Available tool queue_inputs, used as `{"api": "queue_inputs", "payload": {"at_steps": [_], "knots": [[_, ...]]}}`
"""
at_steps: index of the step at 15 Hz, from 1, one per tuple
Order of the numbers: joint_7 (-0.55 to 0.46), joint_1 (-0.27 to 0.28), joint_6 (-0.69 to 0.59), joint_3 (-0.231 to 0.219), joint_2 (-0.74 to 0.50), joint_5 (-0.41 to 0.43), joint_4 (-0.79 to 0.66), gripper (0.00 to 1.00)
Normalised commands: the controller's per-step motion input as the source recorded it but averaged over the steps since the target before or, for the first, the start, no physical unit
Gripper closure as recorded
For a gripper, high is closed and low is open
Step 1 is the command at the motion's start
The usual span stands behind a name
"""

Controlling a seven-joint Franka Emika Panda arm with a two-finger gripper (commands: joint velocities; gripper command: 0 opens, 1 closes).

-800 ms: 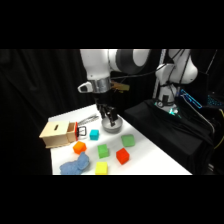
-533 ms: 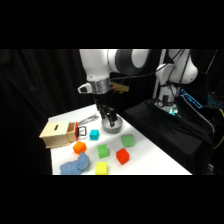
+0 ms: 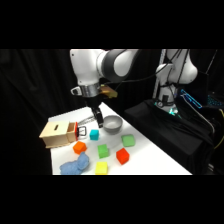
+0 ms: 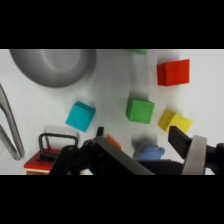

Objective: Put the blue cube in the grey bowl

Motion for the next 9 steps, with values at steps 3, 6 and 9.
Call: {"api": "queue_inputs", "payload": {"at_steps": [3, 6, 9], "knots": [[0.32, -0.046, 0.08, -0.088, 0.13, -0.098, 0.19, 0.00], [0.26, -0.051, 0.10, -0.061, 0.08, -0.050, 0.09, 0.00], [0.19, -0.051, 0.17, -0.031, 0.07, 0.025, 0.03, 0.00]]}}
